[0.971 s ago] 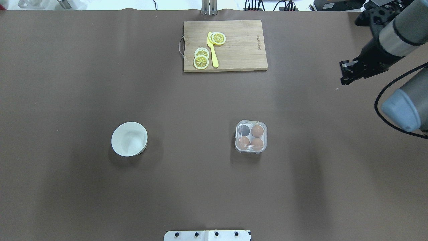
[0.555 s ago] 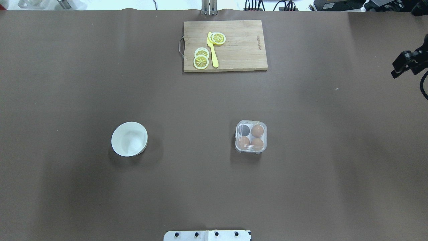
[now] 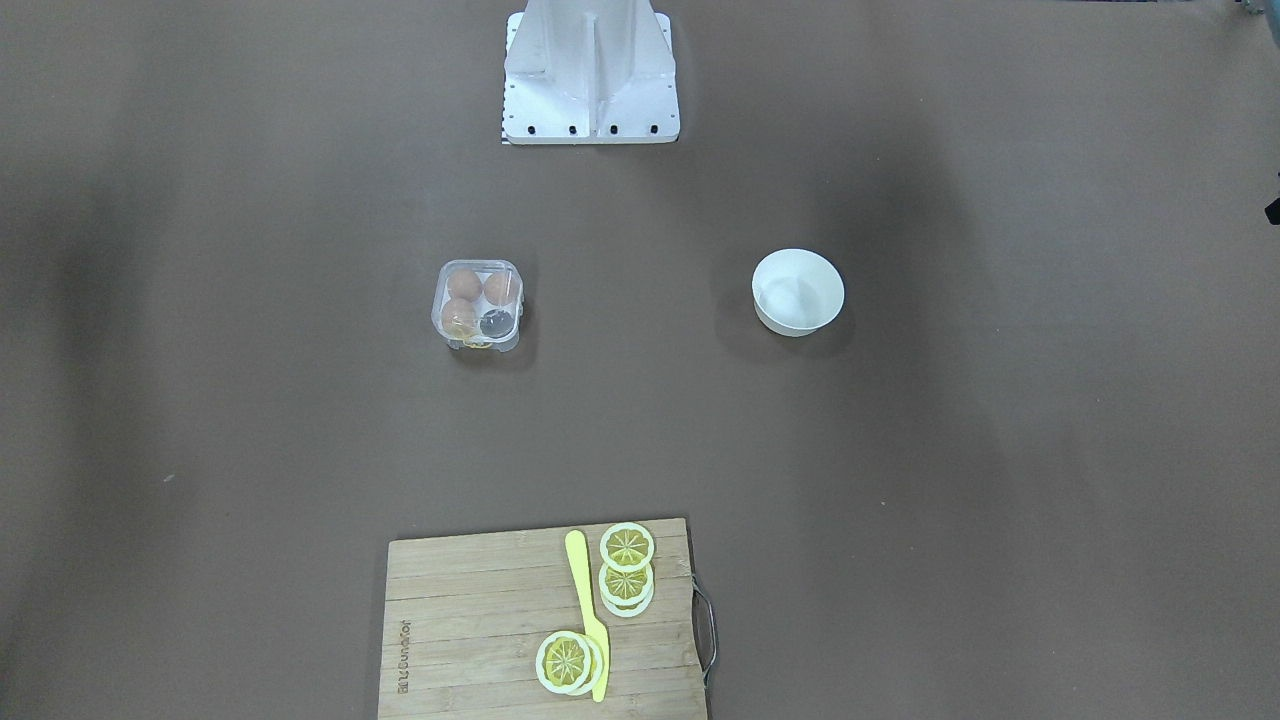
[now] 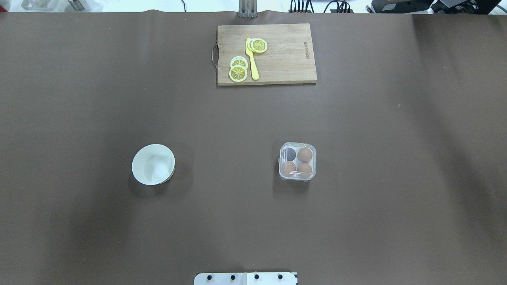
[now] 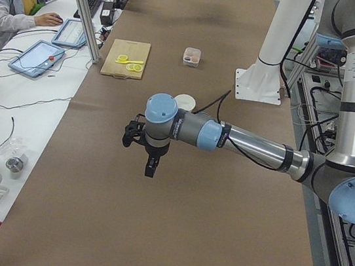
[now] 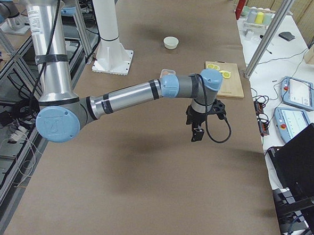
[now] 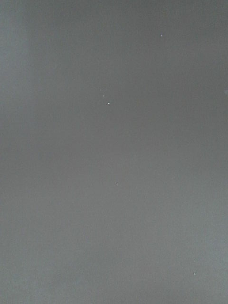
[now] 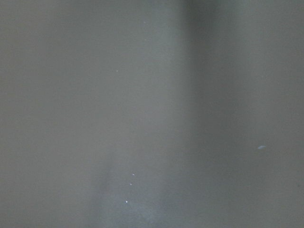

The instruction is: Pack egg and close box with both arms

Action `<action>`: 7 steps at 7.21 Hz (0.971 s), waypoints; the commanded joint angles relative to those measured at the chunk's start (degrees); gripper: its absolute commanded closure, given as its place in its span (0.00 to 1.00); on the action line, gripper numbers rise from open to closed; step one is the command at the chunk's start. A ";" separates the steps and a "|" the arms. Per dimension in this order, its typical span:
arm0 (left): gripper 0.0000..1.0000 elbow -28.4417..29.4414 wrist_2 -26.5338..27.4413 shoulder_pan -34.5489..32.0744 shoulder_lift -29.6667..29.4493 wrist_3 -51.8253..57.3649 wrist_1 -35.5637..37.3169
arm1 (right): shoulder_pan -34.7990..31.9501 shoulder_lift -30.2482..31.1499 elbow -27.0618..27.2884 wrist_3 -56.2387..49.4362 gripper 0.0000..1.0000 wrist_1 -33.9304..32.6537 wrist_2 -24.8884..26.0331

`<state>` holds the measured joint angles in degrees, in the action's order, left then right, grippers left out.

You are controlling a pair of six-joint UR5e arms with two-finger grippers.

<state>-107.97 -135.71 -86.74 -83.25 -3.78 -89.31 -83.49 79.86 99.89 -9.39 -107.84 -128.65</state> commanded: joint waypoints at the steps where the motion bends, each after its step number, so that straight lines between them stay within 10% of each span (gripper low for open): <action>1: 0.03 0.74 0.10 -1.93 0.54 4.65 0.27 | -3.77 0.21 -4.34 -7.72 0.00 0.08 -0.19; 7: 0.02 3.11 4.14 -1.94 0.72 4.05 0.45 | -5.02 1.70 -6.37 -7.93 0.00 3.34 -1.78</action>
<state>-105.60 -131.64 -88.69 -82.47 0.33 -88.86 -88.50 81.43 93.94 -17.59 -104.85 -130.29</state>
